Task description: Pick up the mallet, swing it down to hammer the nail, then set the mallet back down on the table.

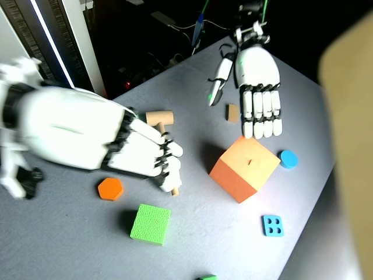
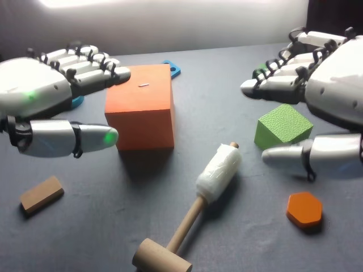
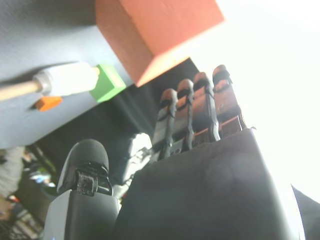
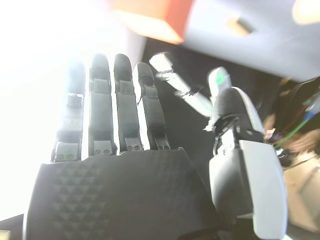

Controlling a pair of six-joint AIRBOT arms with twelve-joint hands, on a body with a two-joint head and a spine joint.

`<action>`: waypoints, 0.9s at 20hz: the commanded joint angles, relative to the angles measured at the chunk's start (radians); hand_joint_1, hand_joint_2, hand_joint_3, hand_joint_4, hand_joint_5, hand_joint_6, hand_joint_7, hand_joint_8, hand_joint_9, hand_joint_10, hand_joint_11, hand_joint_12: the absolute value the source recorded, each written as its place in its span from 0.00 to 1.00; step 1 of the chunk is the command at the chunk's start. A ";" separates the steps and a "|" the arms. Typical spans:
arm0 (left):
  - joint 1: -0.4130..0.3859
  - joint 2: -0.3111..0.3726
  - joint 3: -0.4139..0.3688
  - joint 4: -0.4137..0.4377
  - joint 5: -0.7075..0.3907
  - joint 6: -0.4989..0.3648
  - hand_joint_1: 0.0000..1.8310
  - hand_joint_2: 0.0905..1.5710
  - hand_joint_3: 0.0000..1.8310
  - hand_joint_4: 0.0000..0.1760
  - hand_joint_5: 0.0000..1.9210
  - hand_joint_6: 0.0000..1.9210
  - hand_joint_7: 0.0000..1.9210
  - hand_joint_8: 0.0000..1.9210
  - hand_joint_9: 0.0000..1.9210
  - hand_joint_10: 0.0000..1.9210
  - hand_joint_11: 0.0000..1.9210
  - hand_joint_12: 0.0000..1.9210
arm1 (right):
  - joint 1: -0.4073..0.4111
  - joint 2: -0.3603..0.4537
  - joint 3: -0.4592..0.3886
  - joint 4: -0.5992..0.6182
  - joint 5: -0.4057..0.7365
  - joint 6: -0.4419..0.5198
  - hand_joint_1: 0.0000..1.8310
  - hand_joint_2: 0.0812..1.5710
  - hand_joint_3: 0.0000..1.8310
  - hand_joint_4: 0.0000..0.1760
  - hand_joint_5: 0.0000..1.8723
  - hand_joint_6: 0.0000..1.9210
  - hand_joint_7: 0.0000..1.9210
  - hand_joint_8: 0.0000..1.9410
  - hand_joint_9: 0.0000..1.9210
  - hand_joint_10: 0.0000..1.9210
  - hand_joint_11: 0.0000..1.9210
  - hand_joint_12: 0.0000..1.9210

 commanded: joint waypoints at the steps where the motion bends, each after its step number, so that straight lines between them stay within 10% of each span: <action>1: -0.024 0.016 -0.003 -0.010 -0.093 -0.007 0.00 0.82 0.00 0.00 0.04 0.00 0.03 0.00 0.02 0.00 0.00 0.00 | 0.013 0.014 -0.016 -0.017 -0.076 -0.031 0.06 0.75 0.00 0.00 0.19 0.00 0.23 0.01 0.22 0.01 0.00 0.49; 4: -0.090 0.039 -0.012 0.070 -0.046 -0.052 0.00 0.82 0.00 0.00 0.03 0.00 0.03 0.00 0.01 0.00 0.00 0.00 | -0.005 0.046 -0.037 -0.017 -0.086 -0.147 0.06 0.76 0.00 0.00 0.19 0.00 0.24 0.01 0.23 0.01 0.00 0.50; 10: -0.198 0.062 -0.016 0.238 0.008 -0.155 0.00 0.82 0.00 0.00 0.04 0.00 0.03 0.00 0.02 0.00 0.00 0.00 | 0.009 0.045 -0.011 -0.017 -0.092 -0.064 0.06 0.77 0.00 0.00 0.21 0.00 0.27 0.00 0.26 0.01 0.00 0.55; 18: -0.189 0.067 -0.032 0.257 0.003 -0.164 0.00 0.82 0.00 0.00 0.05 0.00 0.05 0.01 0.03 0.01 0.01 0.00 | -0.001 0.047 -0.001 -0.018 -0.079 -0.037 0.10 0.76 0.00 0.00 0.24 0.01 0.29 0.01 0.28 0.02 0.01 0.57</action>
